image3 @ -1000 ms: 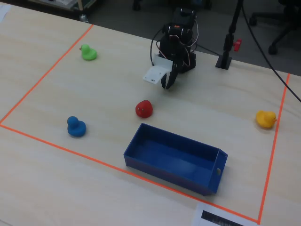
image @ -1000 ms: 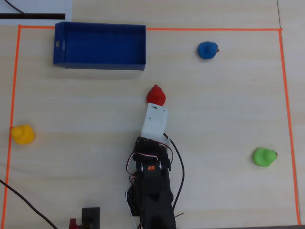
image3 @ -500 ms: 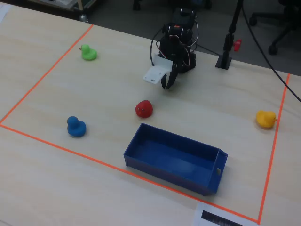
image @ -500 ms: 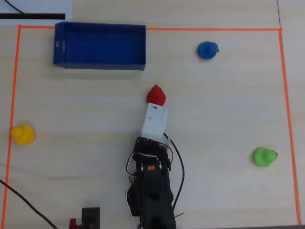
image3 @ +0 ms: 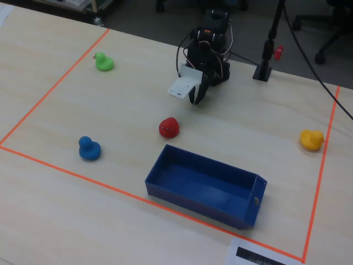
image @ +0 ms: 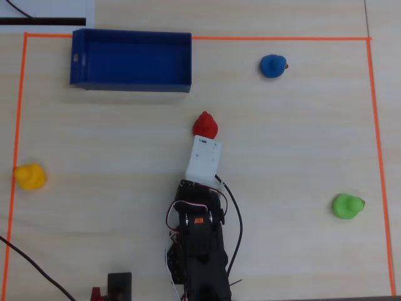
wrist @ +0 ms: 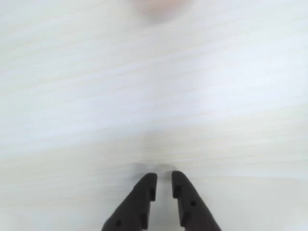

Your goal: Grasp yellow duck and put it into box.

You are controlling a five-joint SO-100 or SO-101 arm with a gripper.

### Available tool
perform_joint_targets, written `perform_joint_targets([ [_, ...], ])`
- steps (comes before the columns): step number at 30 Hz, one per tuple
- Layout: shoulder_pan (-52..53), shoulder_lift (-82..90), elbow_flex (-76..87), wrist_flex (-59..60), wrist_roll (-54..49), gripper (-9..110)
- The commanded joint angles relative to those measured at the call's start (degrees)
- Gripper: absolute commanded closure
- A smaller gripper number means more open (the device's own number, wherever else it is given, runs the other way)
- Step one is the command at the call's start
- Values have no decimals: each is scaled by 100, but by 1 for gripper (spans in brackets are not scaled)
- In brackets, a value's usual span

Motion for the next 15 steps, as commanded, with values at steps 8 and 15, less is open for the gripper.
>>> perform_joint_targets([
  [8,-35,-9,-44,141,26,101],
  [15,-97,-1538,-1099,-1538,-343,101],
])
